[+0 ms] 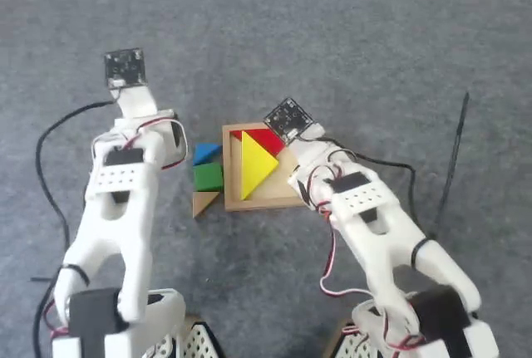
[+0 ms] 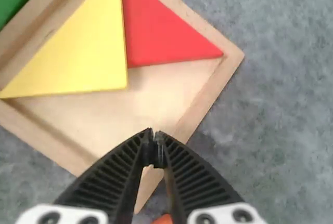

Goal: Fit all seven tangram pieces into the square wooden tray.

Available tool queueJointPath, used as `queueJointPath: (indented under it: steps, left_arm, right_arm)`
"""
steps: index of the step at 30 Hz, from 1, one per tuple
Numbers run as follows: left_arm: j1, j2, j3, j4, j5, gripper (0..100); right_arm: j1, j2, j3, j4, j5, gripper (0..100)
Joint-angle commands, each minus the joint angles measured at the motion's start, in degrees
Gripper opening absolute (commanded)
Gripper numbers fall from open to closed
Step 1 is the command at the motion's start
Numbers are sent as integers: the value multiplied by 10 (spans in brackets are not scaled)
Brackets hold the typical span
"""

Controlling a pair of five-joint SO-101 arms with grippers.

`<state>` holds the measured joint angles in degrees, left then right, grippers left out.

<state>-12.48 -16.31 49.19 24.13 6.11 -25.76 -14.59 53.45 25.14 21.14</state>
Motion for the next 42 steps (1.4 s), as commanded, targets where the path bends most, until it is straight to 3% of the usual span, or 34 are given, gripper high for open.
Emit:
queueJointPath:
  steps: [1, 16, 25, 28, 33, 36, 38, 42]
  left_arm:
    - [-8, -55, 8, -44, -28, 15]
    - [-45, -63, 15, -42, -1, 15]
    - [-45, -63, 16, -42, -1, 15]
    - [-45, -63, 16, -42, -1, 15]
    - [-45, -60, 17, -42, -1, 15]
    - [-43, -62, 17, -42, -1, 15]
    - [-41, -61, 18, -42, -1, 15]
    - [-40, -62, 26, -44, -1, 15]
  right_arm:
    - [-34, 15, -41, -14, 12, 10]
    - [-109, 186, -185, 9, 13, 10]
    - [-115, 76, -201, 145, 33, 10]
    - [-94, 19, -200, 183, 33, 10]
    - [1, -27, -200, 247, 1, 21]
    - [45, -22, -200, 271, -25, 119]
    - [57, -12, -199, 290, 19, 193]
    - [61, -5, -146, 326, 215, 290]
